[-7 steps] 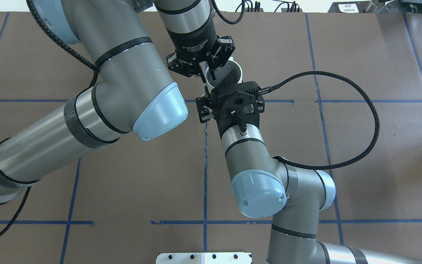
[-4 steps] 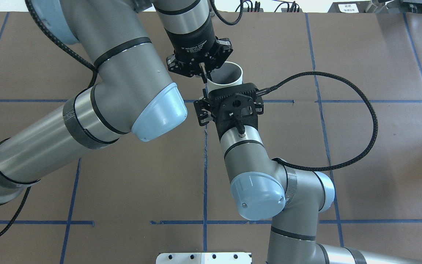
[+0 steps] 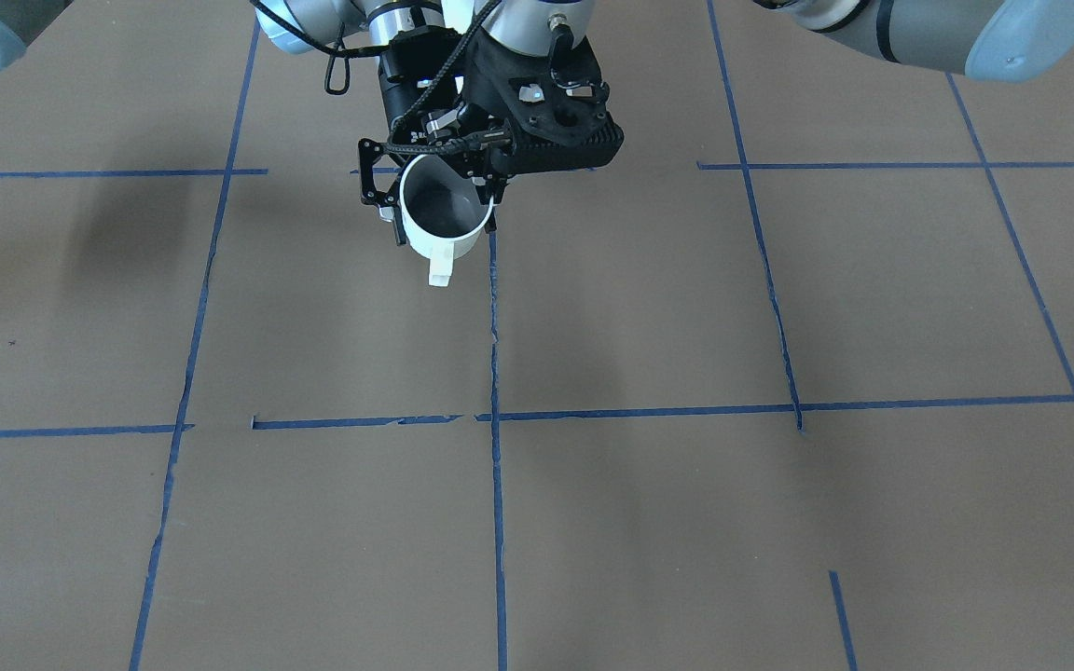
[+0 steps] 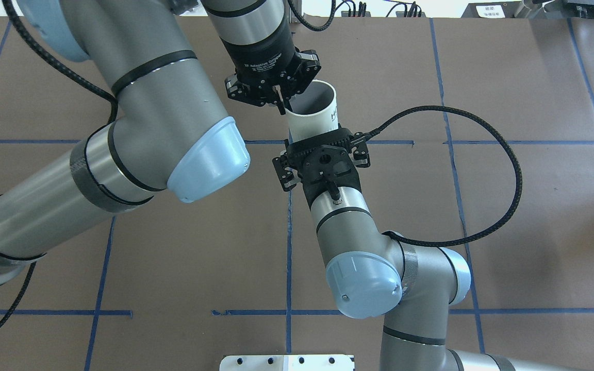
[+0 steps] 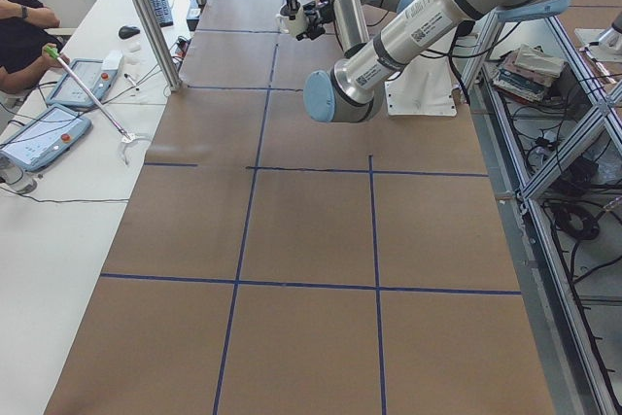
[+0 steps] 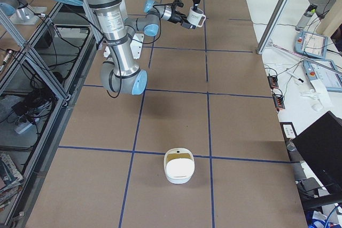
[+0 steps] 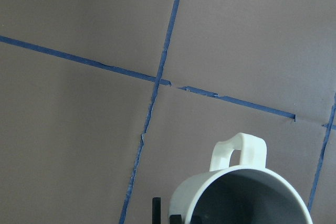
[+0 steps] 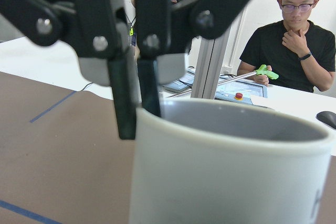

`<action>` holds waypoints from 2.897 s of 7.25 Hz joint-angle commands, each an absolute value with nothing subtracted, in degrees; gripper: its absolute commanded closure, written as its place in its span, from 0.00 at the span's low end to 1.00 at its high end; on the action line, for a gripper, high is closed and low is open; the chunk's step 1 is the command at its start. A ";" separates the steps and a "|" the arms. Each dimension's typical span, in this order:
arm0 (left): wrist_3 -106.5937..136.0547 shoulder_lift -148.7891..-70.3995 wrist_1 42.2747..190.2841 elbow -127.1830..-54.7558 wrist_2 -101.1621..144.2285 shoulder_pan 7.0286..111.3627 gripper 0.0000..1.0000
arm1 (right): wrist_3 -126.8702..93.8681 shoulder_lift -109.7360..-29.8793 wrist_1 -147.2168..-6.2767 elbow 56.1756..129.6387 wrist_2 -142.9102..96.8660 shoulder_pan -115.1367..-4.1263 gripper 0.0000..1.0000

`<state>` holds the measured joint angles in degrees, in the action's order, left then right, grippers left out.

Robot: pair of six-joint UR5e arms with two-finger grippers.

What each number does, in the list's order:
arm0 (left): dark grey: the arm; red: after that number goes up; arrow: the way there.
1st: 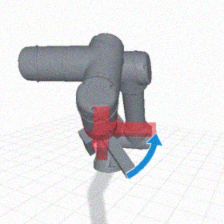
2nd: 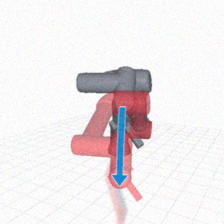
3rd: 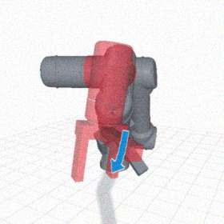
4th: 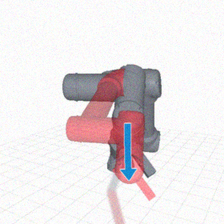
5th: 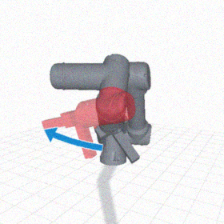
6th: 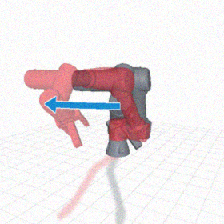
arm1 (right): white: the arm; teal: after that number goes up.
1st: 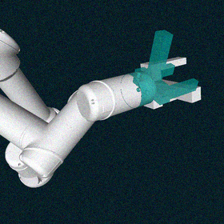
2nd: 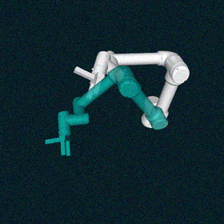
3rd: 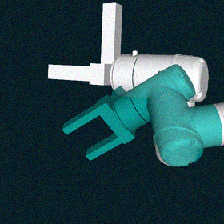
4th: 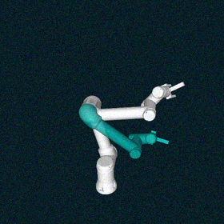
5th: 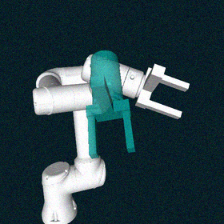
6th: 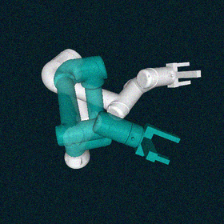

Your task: Left arm hands cup to right arm to dump lemon

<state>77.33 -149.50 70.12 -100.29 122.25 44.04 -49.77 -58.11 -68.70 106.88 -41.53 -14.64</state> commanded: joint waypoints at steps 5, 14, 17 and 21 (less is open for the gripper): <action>62.47 -127.22 70.93 -118.90 122.52 54.66 1.00 | -49.66 -58.18 -68.73 106.96 -46.72 -18.00 0.00; 38.06 -90.80 109.80 -107.80 124.26 62.29 1.00 | -42.91 -68.97 -69.17 111.96 -92.23 -48.30 0.00; 37.70 -88.70 110.13 -105.56 128.67 63.54 1.00 | -29.59 -79.06 -69.52 112.06 -113.07 -63.59 0.00; 43.22 -84.30 111.44 -102.48 128.32 63.46 1.00 | -24.52 -82.88 -75.66 112.15 -122.23 -71.87 0.00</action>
